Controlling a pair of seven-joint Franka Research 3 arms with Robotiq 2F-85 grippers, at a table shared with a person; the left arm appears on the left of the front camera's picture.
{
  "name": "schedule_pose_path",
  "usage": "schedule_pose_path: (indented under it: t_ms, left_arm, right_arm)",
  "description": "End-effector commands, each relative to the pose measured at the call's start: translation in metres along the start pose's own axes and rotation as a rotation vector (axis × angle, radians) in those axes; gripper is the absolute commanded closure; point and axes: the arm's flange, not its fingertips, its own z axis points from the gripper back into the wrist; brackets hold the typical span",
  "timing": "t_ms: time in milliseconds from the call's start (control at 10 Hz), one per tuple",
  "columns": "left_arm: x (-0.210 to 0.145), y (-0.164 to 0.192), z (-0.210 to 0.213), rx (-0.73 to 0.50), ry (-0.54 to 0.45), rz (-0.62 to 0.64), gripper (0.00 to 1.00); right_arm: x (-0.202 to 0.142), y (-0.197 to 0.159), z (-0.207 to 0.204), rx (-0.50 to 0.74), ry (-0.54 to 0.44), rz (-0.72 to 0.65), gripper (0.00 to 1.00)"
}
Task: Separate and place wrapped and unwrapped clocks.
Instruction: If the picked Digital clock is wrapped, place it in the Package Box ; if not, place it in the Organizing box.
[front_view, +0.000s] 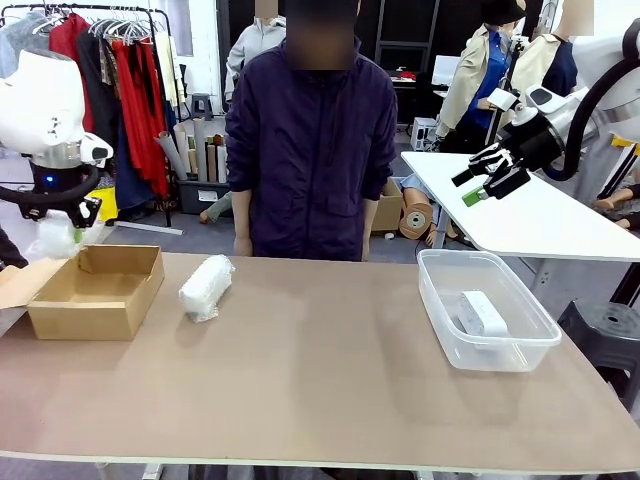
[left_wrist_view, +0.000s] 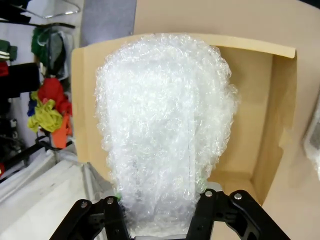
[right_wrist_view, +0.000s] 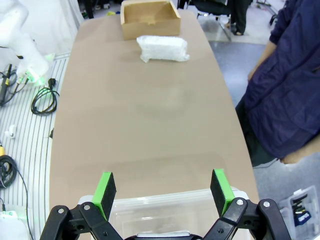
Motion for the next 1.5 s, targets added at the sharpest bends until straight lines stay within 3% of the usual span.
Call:
schedule_pose_path:
  t_ms: [0, 100, 400, 700, 1000, 1400]
  left_arm:
    - [-0.006, -0.002, 0.013, -0.03, -0.019, 0.071, 1.0]
    - [0.0, 0.0, 0.0, 0.0, 0.0, 0.0, 1.0]
    - [0.0, -0.003, -0.002, -0.012, 0.001, 0.018, 1.0]
    - [-0.007, -0.001, -0.042, -0.098, 0.023, -0.005, 1.0]
    - [-0.013, 0.005, -0.069, -0.037, 0.001, 0.048, 1.0]
    - [-0.006, 0.003, -0.106, -0.076, 0.076, 0.002, 1.0]
  right_arm:
    - [0.001, 0.001, 0.0, 0.002, 0.001, 0.005, 0.0]
    - [0.001, 0.001, 0.0, 0.002, 0.001, 0.005, 0.0]
    - [0.001, 0.001, 0.0, 0.002, 0.001, 0.005, 0.0]
    - [0.001, 0.001, 0.0, 0.002, 0.001, 0.005, 0.0]
    - [0.001, 0.001, 0.0, 0.002, 0.001, 0.005, 0.0]
    - [0.001, 0.001, 0.0, 0.002, 0.001, 0.005, 0.0]
